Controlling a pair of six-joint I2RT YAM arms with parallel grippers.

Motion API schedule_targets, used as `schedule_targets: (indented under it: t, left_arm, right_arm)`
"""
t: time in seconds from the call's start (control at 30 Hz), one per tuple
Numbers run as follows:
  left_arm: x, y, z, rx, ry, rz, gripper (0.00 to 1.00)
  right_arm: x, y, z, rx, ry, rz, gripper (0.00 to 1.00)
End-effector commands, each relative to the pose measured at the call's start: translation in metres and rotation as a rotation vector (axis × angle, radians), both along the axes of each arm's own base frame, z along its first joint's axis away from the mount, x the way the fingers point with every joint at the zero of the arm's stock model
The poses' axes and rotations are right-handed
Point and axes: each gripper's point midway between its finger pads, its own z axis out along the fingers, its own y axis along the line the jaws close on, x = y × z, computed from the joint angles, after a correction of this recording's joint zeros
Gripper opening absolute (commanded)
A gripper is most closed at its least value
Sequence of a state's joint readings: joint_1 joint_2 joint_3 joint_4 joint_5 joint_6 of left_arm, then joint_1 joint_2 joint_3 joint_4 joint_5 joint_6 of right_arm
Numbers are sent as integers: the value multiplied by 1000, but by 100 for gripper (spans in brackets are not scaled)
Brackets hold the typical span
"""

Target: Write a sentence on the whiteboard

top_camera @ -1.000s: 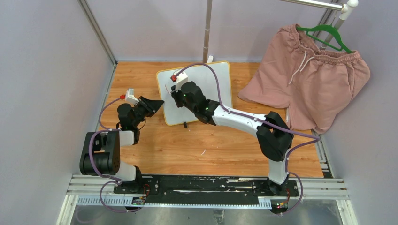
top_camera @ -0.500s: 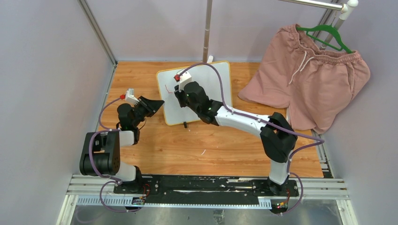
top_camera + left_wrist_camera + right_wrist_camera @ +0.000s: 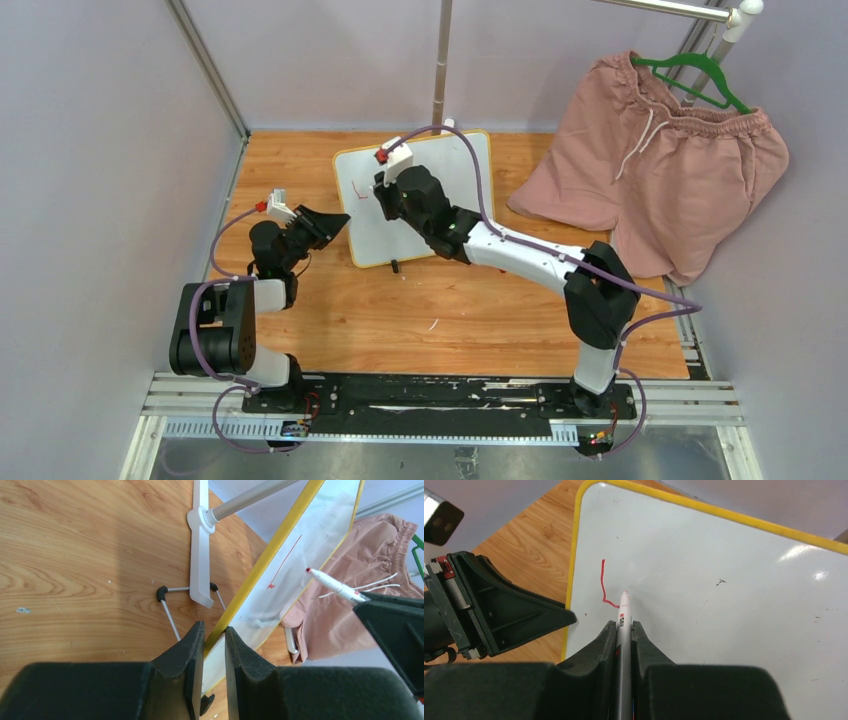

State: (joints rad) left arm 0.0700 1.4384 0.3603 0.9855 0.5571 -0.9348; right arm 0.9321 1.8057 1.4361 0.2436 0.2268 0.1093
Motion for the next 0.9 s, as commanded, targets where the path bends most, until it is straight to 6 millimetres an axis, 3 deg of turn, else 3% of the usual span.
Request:
schedule_targets:
  t: [0.0, 0.87]
  left_arm:
    - [-4, -3, 6, 0, -24, -18, 0]
    - [-4, -3, 8, -3, -31, -19, 0]
  right_arm:
    - [13, -2, 16, 14, -31, -22, 0]
    - [10, 2, -12, -23, 25, 9, 0]
